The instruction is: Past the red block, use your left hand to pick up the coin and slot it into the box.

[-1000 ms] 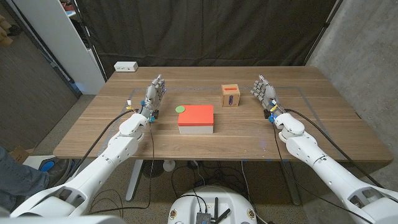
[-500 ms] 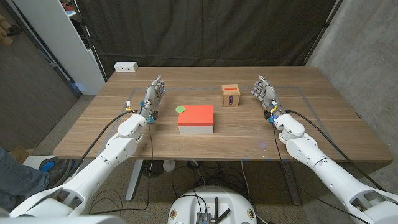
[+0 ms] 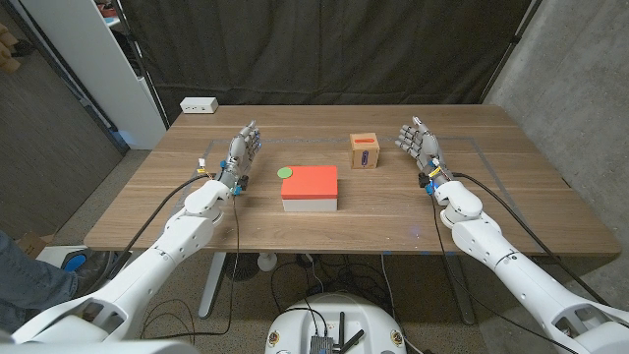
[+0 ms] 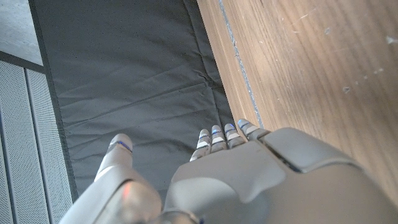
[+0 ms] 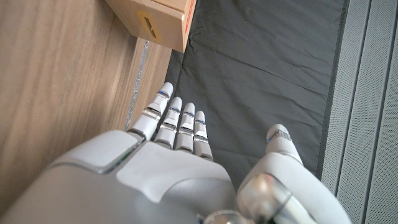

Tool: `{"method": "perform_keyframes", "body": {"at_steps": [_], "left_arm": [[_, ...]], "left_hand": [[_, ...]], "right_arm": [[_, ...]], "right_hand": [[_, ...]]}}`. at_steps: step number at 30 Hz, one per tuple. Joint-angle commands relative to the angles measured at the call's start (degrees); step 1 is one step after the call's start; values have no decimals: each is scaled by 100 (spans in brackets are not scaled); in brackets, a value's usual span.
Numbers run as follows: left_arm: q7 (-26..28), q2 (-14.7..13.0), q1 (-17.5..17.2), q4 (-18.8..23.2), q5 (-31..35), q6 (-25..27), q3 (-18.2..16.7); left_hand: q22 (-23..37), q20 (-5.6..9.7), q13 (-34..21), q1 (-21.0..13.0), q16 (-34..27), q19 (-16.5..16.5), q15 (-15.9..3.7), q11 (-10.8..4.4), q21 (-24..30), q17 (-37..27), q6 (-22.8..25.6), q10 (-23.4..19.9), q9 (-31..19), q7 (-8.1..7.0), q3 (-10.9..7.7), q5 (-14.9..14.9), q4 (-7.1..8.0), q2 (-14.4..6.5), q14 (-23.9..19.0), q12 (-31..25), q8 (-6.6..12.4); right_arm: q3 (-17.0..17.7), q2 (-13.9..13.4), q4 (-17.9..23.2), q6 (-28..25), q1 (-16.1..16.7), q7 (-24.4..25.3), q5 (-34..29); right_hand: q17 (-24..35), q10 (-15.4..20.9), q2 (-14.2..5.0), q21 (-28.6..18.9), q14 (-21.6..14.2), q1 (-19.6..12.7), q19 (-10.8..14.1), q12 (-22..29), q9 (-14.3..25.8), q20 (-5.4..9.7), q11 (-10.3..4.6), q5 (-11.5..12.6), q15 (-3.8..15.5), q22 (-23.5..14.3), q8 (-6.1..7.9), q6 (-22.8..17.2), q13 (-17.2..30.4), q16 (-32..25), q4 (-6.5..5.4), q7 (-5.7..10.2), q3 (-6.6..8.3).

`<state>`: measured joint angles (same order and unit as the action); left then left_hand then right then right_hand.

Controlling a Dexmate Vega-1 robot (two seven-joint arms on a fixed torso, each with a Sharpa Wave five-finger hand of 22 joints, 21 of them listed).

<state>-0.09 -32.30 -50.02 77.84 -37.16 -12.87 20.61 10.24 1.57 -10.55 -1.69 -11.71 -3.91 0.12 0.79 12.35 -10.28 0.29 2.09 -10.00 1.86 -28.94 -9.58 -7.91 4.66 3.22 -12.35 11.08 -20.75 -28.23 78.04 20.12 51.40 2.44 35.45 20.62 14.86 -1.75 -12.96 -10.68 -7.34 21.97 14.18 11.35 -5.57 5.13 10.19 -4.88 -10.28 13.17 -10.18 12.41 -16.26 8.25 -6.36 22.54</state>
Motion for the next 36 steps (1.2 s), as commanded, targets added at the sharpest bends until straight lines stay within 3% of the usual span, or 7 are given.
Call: {"method": "perform_keyframes", "body": {"at_steps": [1, 8, 13, 18, 22, 27, 36], "left_arm": [[335, -185, -142, 389, 34, 356, -60], [771, -268, -220, 698, 118, 681, -103], [1147, -301, -263, 944, 168, 991, -128], [1407, -340, -252, 1102, 238, 1290, -110], [1870, -258, -266, 1208, 398, 1441, -108], [1998, -248, -267, 1274, 434, 1544, -118], [1864, -238, -290, 1320, 306, 1577, -149]], "left_hand": [[68, -204, -18, 32, -137, 360, 49, 26, 156, -62, 90, -265, -15, -23, -29, -29, -2, -77, -404, -97, 13], [261, -198, -37, 95, -398, 988, -24, 27, 504, -166, 392, -951, -17, 89, 22, -25, 22, -92, -1263, -255, 62], [526, -90, -47, 84, -896, 2104, -251, -107, 1177, -261, 965, -2130, -16, 343, 73, -32, 27, -118, -2788, -519, 127], [772, 51, -50, 82, -1274, 3005, -472, -39, 1809, -283, 1825, -3434, -16, 553, 93, -36, 21, -130, -4073, -767, 209], [879, 441, -38, 78, -1528, 4256, -835, -252, 2511, -104, 2818, -4961, -21, 506, 93, -39, 10, -106, -5327, -1003, 312], [847, 773, -28, 110, -1649, 5211, -1207, -644, 3048, -25, 3780, -6498, -23, 444, 58, -44, 51, -113, -6615, -1135, 346], [1827, 1031, -353, 84, -2553, 5956, -1276, -926, 4081, -669, 4310, -8254, -27, 391, -115, -54, 71, -214, -8211, -1557, 153]], "right_arm": [[19, 45, 12, 108, 38, 93, -65], [16, 98, -57, 187, 12, 98, -82], [24, 105, -52, 206, 20, 134, -101], [31, 97, -23, 212, 42, 162, -115], [44, 96, 22, 183, 75, 207, -102], [57, 87, 55, 183, 121, 242, -103], [72, 85, 117, 198, 175, 312, -126]], "right_hand": [[15, -60, -1, 53, 104, -55, -94, -38, 6, -32, -14, -19, -20, -12, -53, 81, 17, 43, 13, 28, -2], [18, -44, -2, 91, 172, -67, -168, -48, 0, -16, 31, -18, 4, -8, -84, 130, 17, 76, 17, -31, -6], [18, -51, -1, 100, 199, -73, -184, -59, -3, -12, 65, -17, 15, -6, -101, 160, 17, 90, 19, -56, -9], [18, -60, -2, 109, 212, -79, -201, -69, -7, 1, 79, -17, 17, -5, -109, 173, 16, 98, 21, -72, -10], [18, -57, -2, 112, 222, -83, -205, -73, -9, 1, 83, -16, 4, -4, -116, 185, 15, 105, 22, -62, -12], [18, -61, -3, 118, 218, -88, -216, -81, -11, -7, 77, -16, -1, -3, -118, 185, 15, 106, 23, -43, -13], [19, -54, -6, 123, 227, -94, -226, -86, -14, -15, 82, -14, -4, -2, -122, 184, 14, 114, 23, -6, -15]]}}
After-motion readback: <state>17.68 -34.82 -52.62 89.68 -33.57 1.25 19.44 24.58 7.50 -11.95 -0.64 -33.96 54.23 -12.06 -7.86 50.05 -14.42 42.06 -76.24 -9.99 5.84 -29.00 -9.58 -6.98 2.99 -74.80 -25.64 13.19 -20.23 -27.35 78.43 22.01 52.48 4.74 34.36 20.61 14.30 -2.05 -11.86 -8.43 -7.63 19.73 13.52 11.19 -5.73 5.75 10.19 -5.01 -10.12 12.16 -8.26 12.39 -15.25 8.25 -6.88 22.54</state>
